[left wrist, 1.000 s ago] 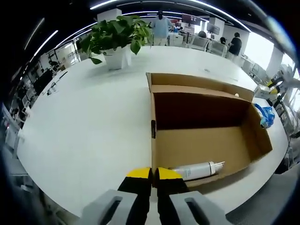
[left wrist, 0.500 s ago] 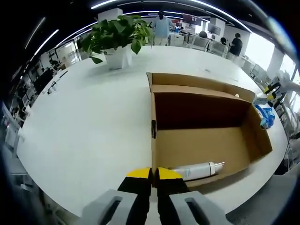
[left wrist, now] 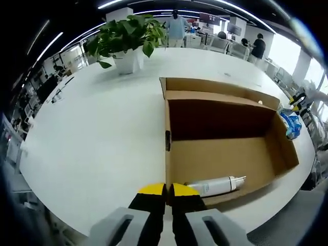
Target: Operate the shoe box by opening the lid, removing the specified soft item, and placing it in the target area until the item is outside and the box remains undamaged.
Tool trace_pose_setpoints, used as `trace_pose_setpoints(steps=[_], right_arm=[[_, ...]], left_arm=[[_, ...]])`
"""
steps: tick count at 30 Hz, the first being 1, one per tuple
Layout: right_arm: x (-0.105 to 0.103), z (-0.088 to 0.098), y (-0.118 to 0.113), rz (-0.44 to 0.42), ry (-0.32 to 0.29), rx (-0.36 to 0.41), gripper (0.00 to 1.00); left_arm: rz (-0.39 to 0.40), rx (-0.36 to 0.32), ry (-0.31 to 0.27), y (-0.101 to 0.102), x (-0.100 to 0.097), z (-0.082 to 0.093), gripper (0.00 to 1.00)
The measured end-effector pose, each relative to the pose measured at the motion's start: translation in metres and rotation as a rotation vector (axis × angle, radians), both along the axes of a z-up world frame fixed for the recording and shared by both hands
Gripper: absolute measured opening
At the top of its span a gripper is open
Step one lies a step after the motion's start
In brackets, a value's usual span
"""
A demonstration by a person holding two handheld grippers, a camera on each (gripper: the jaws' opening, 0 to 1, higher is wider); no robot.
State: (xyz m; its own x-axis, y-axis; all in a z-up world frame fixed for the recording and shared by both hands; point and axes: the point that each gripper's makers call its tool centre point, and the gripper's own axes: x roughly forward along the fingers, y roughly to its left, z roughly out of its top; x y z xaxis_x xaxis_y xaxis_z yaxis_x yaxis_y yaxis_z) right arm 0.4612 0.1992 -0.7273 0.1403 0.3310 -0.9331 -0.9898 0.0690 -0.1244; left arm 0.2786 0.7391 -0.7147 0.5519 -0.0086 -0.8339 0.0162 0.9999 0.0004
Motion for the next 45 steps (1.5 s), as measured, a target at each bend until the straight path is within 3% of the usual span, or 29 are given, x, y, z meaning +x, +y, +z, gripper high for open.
trace_pose_setpoints(steps=[11,30,38,45], right_arm=[[-0.002,-0.013,-0.021,0.057,-0.023,-0.066,0.16],[0.003,-0.011,-0.025,0.059,-0.043,-0.091,0.17],[0.006,-0.006,-0.030,0.046,-0.068,-0.098,0.26],[0.005,0.008,-0.034,0.018,-0.110,-0.093,0.35]], left_arm=[[0.001,0.012,0.010,0.000,0.000,-0.001,0.03],[-0.015,0.017,0.001,-0.001,0.000,0.000,0.04],[-0.118,0.098,-0.013,-0.002,0.006,0.001,0.06],[-0.188,0.139,-0.027,-0.003,0.009,0.006,0.19]])
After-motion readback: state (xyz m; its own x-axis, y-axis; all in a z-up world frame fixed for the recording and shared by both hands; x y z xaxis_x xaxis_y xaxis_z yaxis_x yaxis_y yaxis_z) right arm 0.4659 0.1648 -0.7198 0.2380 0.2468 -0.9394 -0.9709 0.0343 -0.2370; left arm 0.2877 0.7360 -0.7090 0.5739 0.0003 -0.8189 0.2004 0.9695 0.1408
